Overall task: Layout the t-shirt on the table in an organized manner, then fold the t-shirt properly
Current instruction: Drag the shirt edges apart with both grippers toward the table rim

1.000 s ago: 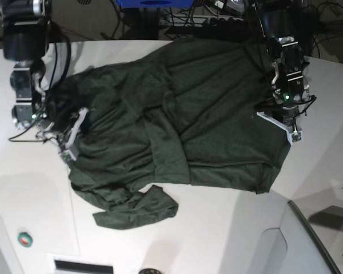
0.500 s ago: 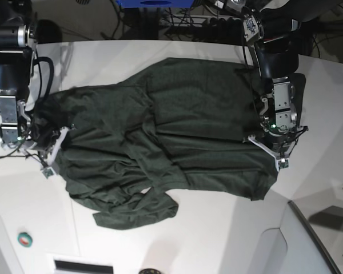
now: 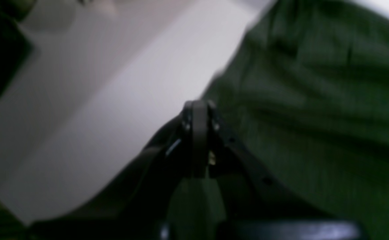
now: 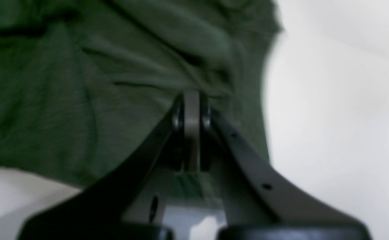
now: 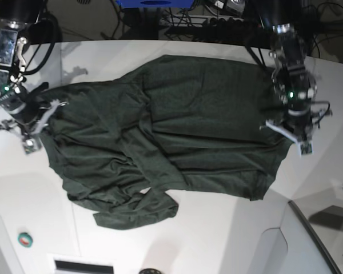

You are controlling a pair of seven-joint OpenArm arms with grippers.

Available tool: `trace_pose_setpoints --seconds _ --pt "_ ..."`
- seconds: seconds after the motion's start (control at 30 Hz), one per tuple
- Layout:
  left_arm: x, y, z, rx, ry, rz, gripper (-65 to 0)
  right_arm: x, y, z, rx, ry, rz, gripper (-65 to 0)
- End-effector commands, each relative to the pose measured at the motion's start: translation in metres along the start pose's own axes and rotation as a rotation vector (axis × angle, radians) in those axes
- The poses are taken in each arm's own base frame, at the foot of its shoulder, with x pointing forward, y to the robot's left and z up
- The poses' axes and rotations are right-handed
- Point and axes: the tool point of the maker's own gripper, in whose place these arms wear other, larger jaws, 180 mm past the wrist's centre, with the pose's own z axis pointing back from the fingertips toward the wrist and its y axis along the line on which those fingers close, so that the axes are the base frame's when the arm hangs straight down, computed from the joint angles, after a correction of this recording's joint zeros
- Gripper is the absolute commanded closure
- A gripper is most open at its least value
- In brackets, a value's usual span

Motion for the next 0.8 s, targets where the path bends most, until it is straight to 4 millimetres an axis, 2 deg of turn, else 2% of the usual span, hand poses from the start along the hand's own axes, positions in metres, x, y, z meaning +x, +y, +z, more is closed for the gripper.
trace_pose_setpoints --seconds 0.0,0.07,0.13,0.3,0.37,0.47,0.53,0.6,0.7,0.77 --pt "0.009 0.017 0.006 0.019 -0.045 0.021 0.0 0.015 -0.012 0.007 -0.036 -0.068 -0.050 -0.9" --pt "-0.017 0.032 0.014 -0.020 -0.001 0.107 0.0 0.003 -0.024 0.016 -0.067 -0.090 -0.182 -2.3" --pt "-0.035 0.045 0.020 -0.068 0.026 0.173 0.0 -0.008 -0.032 0.021 -0.074 -0.104 -0.275 -9.0" --pt "-0.062 0.072 0.036 -0.080 0.070 0.253 0.0 -0.040 -0.041 0.025 -0.029 -0.077 -0.531 -36.6" --pt "-0.068 0.076 0.039 -0.070 0.080 0.264 0.0 -0.050 -0.044 0.025 -0.026 -0.083 -0.600 -44.4" --pt "-0.082 0.076 0.045 -0.065 0.109 0.265 -0.5 -0.063 -0.049 0.023 -0.037 -0.070 -0.652 -46.2" --pt "-0.088 0.076 0.048 -0.065 0.122 0.261 -16.1 -0.069 -0.054 0.020 -0.034 -0.050 -0.652 -46.2" --pt "-0.093 0.077 0.050 -0.063 0.132 0.259 -27.2 -0.075 -0.055 0.010 -0.016 -0.028 -0.680 -46.2" --pt "-0.108 0.077 0.049 -0.059 0.168 0.270 -29.3 -0.081 -0.060 -0.002 0.018 -0.003 -0.705 -46.1" --pt "-0.120 0.077 0.046 -0.061 0.176 0.280 -29.8 -0.078 -0.057 -0.008 0.066 -0.008 -0.688 -46.1"
